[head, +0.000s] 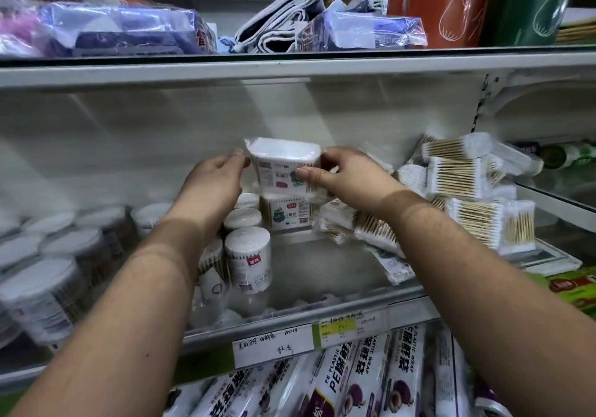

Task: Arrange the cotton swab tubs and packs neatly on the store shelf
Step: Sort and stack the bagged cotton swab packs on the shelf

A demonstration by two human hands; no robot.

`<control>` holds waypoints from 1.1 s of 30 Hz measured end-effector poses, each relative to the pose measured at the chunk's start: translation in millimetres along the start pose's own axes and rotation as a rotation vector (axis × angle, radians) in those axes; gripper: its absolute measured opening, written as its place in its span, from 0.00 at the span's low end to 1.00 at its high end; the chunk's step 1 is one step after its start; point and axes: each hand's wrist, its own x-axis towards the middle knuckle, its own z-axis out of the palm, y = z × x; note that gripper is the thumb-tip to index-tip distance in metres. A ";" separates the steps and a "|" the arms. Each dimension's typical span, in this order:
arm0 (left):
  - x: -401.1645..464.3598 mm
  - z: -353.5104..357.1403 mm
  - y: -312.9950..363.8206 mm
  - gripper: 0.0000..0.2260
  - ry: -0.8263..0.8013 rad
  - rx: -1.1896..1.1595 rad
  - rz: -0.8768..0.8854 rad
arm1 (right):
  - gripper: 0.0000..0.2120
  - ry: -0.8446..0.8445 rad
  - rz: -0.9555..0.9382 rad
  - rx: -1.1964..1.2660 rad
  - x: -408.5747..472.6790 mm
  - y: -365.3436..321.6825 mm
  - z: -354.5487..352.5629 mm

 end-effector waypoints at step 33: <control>20.5 18.1 3.8 0.17 -0.039 0.211 0.291 | 0.30 -0.127 -0.017 -0.796 -6.6 12.6 16.8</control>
